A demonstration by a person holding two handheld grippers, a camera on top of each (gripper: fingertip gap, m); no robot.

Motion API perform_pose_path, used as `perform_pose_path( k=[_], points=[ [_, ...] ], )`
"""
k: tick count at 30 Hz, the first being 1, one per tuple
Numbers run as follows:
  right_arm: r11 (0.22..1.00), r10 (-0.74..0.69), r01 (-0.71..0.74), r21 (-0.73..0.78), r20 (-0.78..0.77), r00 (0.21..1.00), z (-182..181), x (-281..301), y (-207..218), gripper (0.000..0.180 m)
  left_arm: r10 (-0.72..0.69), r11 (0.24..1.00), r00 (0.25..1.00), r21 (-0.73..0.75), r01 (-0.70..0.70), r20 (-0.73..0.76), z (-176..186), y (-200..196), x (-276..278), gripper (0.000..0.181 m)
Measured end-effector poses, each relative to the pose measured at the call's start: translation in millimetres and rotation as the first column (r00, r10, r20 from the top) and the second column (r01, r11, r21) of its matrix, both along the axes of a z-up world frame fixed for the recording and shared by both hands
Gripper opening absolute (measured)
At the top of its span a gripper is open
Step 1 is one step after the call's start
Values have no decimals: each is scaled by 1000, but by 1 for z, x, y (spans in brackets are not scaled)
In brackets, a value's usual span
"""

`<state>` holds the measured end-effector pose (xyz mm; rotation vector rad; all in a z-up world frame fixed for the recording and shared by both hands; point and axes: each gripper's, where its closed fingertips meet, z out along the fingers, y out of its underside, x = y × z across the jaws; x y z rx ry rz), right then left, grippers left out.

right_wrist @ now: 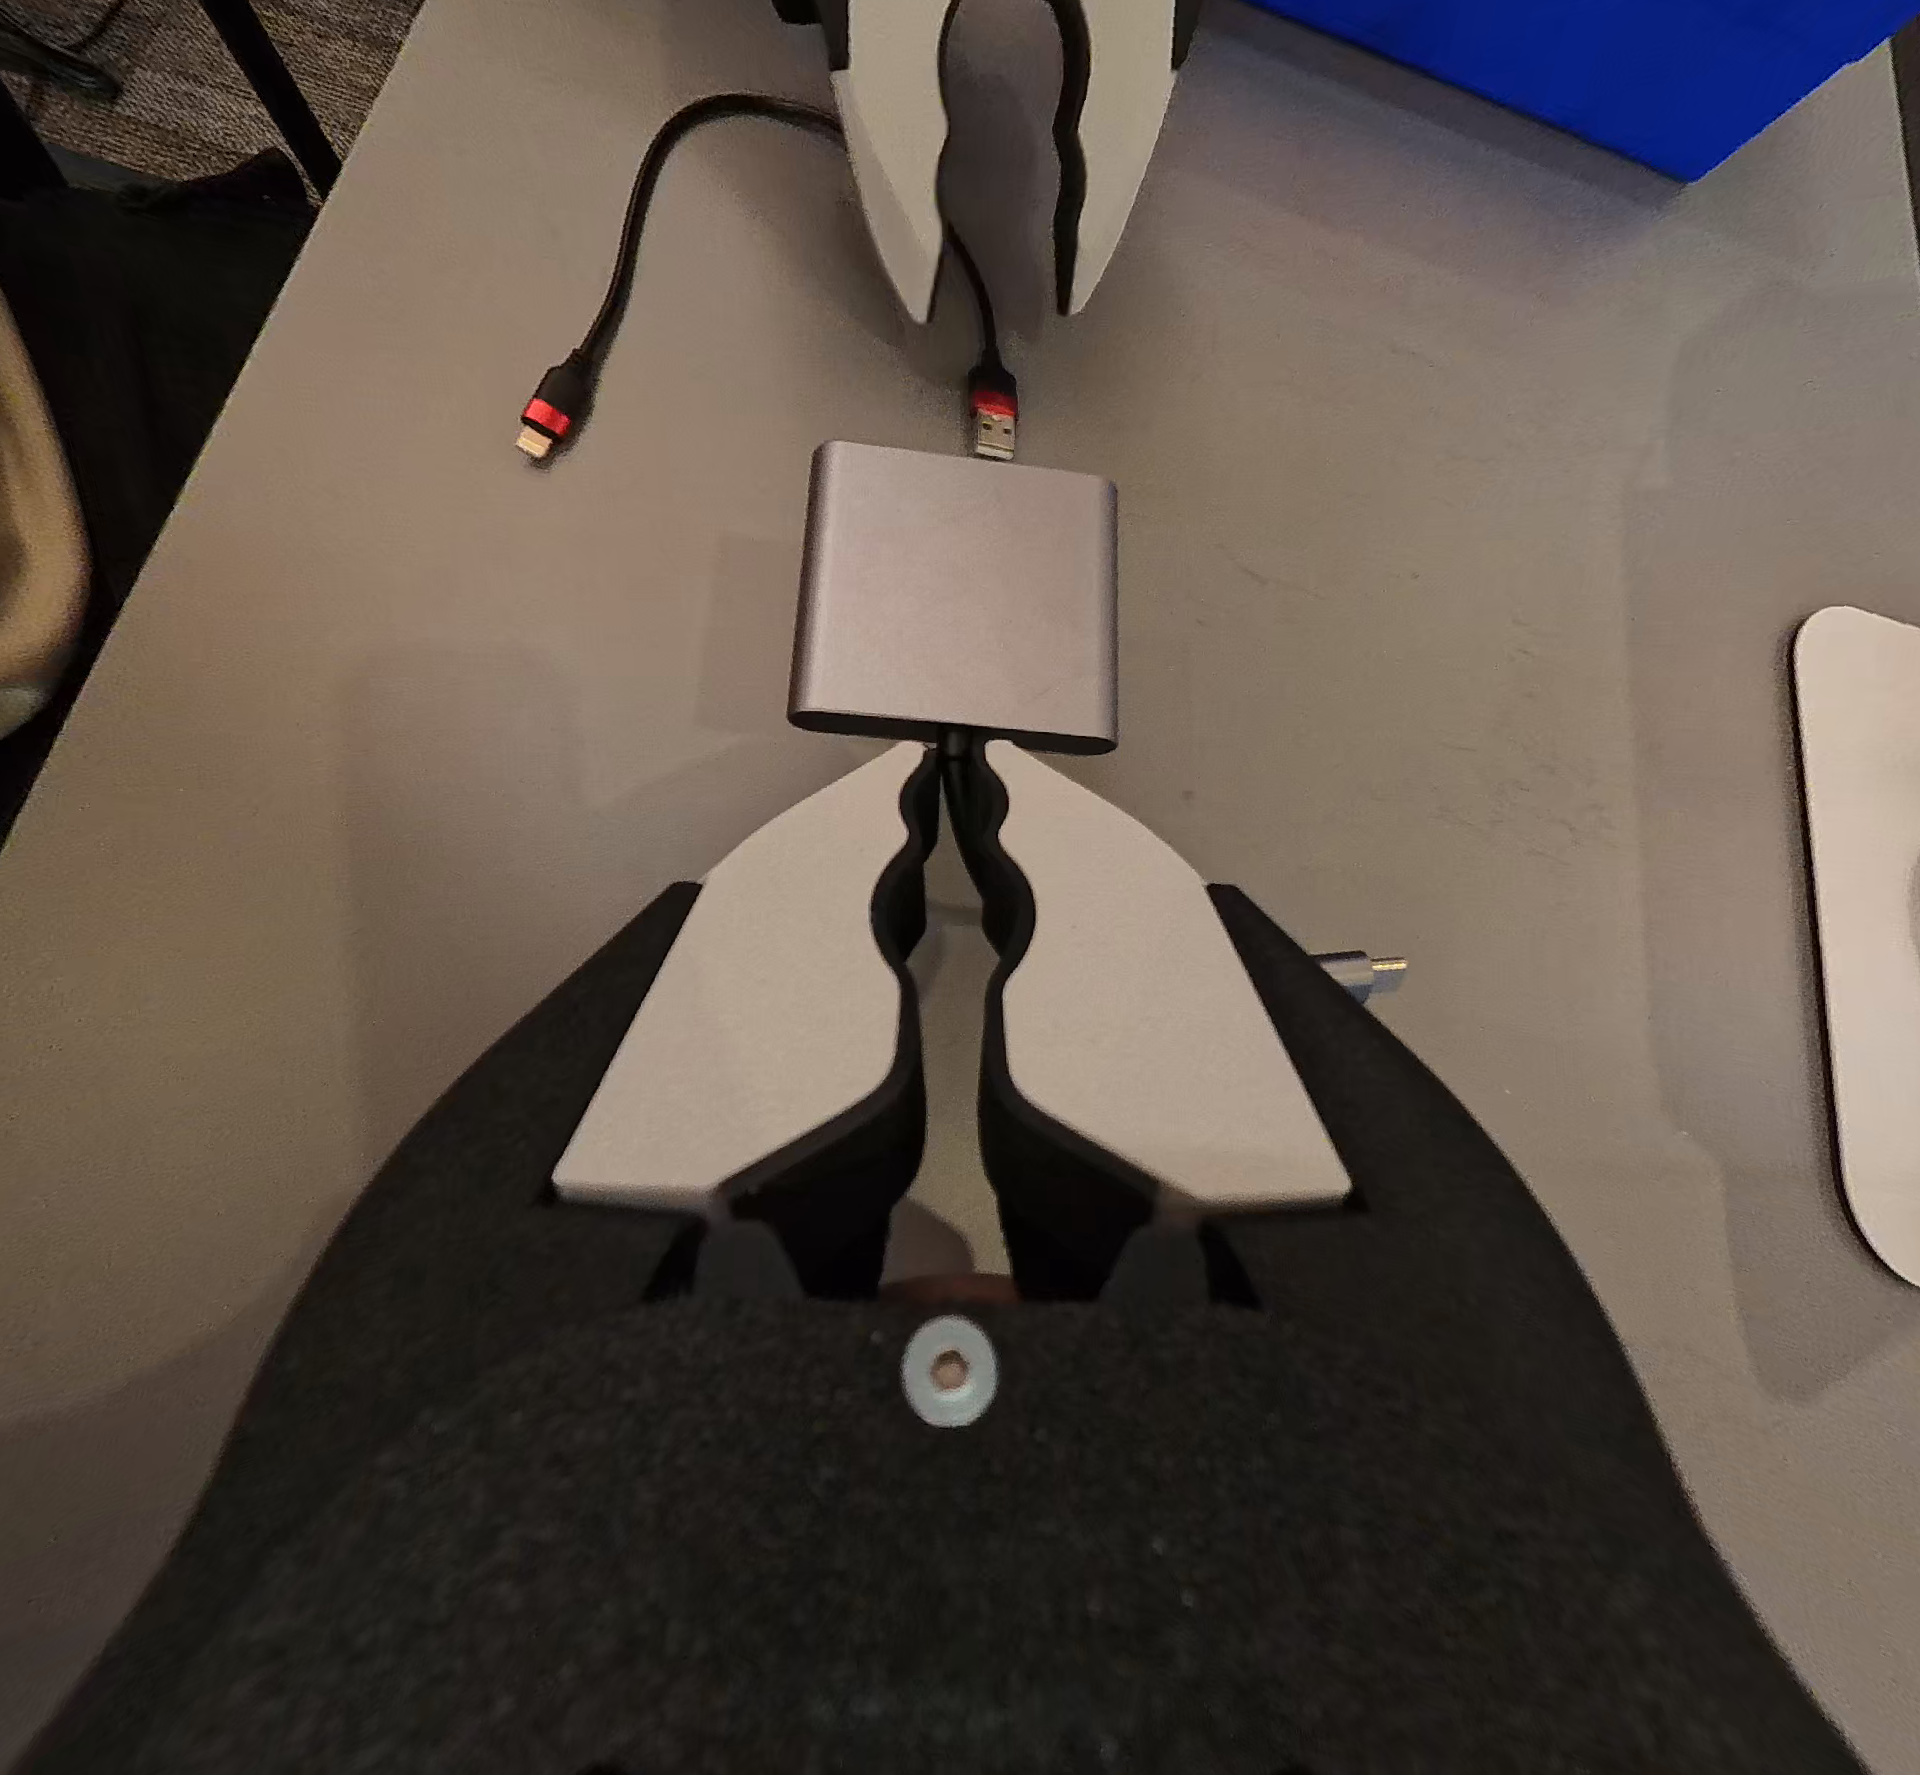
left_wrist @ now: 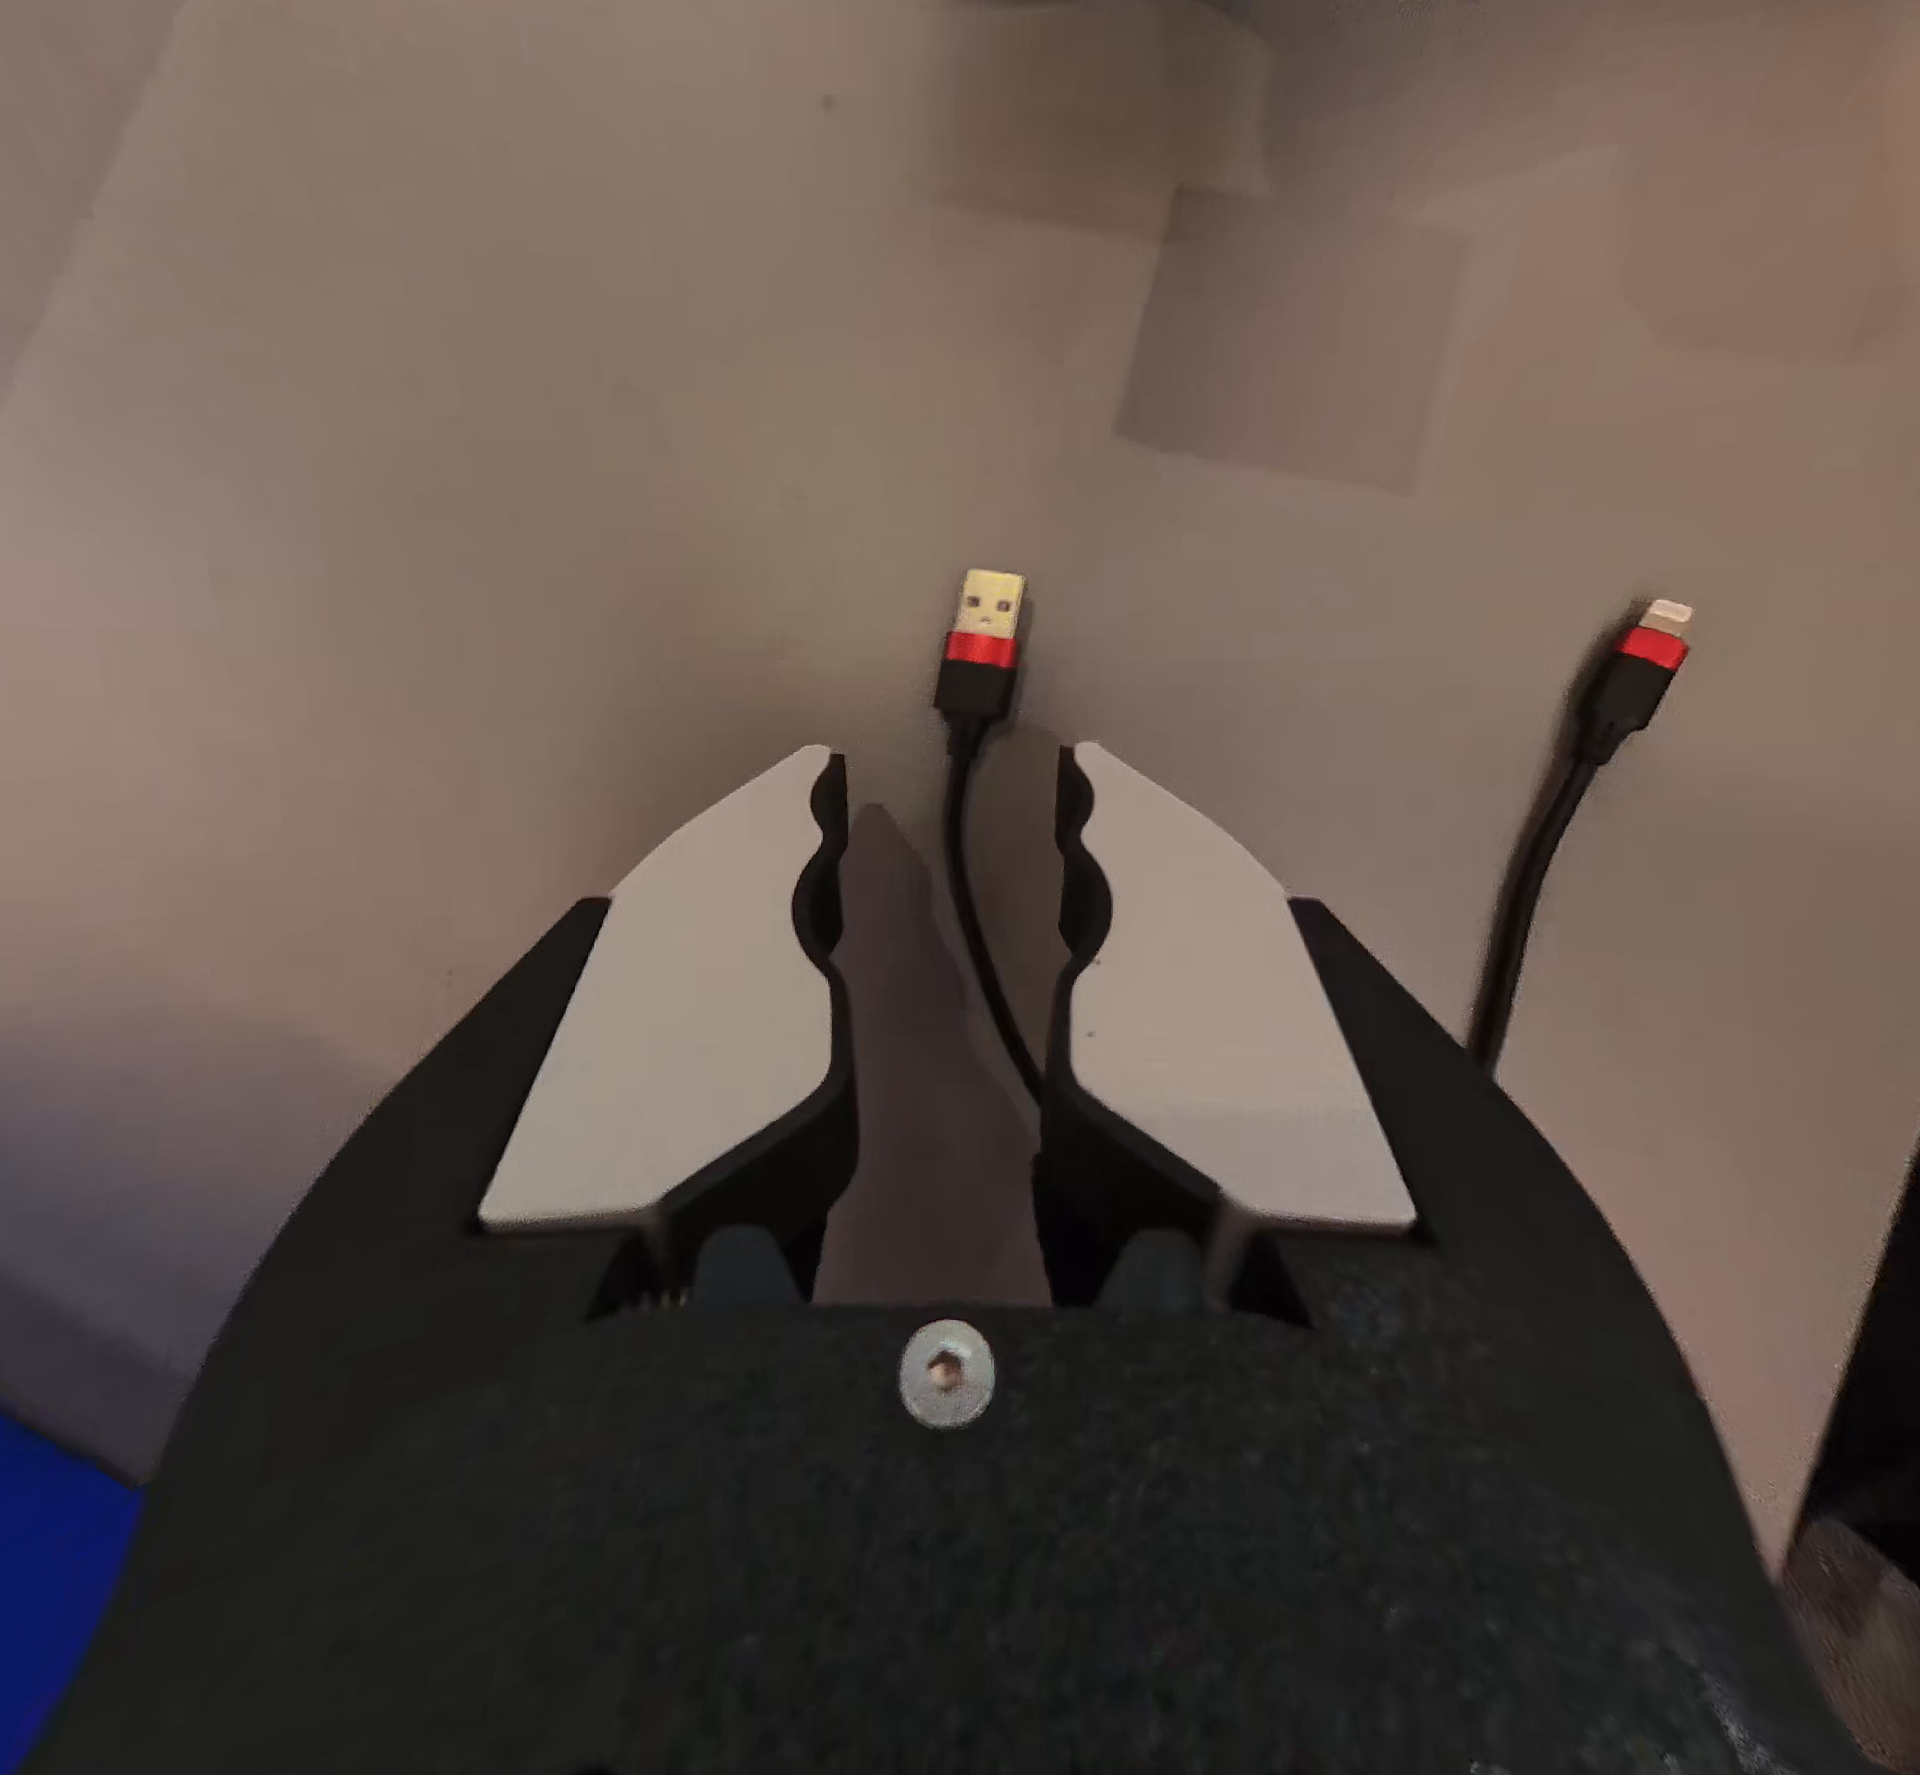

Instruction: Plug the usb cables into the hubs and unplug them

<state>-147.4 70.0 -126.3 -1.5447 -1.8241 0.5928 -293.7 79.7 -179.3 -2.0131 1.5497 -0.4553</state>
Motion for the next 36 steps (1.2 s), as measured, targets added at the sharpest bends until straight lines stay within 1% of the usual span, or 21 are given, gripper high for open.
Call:
perform_pose_path(
  k=[1,4,8,9,11,16,18,21,26,30,36],
  points=[
    [1000,0,0,1,1,1000,0,1,-1,5,8,1000,1000,1,-8,23,-1,1,-2,37],
    [1000,1,-1,-7,-6,1000,0,1,-3,5,-4,998,998,-55,8,59,-10,-2,-5,35],
    [1000,-4,4,-17,-3,1000,-3,2,-3,5,-34,997,992,-72,43,120,-12,0,2,33],
    [1000,-6,5,-20,-5,1000,-4,2,-3,5,-38,996,991,-77,48,129,-12,1,3,30],
    [1000,-10,9,-28,-4,1000,-7,3,-2,5,-47,994,990,-87,59,132,-13,2,4,5],
    [999,-15,14,-34,-4,1000,-11,1,2,5,-90,993,988,-64,98,128,-13,-4,6,4],
    [999,-17,17,-35,-9,1000,-12,0,5,5,-87,994,989,-53,94,120,-12,-5,5,3],
    [999,-25,24,-42,-6,1000,-14,-1,9,5,-84,996,995,-30,86,53,-9,-7,-1,3],
    [999,-8,8,-51,-5,1000,-16,-9,7,5,-106,991,992,79,111,-67,24,-11,-8,2],
    [997,7,-10,-73,-38,999,-13,-17,2,5,-137,982,986,120,148,-92,44,-18,-6,2],
    [996,-2,-3,-90,-65,998,-11,-17,-1,5,-162,976,983,135,173,-90,53,-25,0,2]
  ],
)
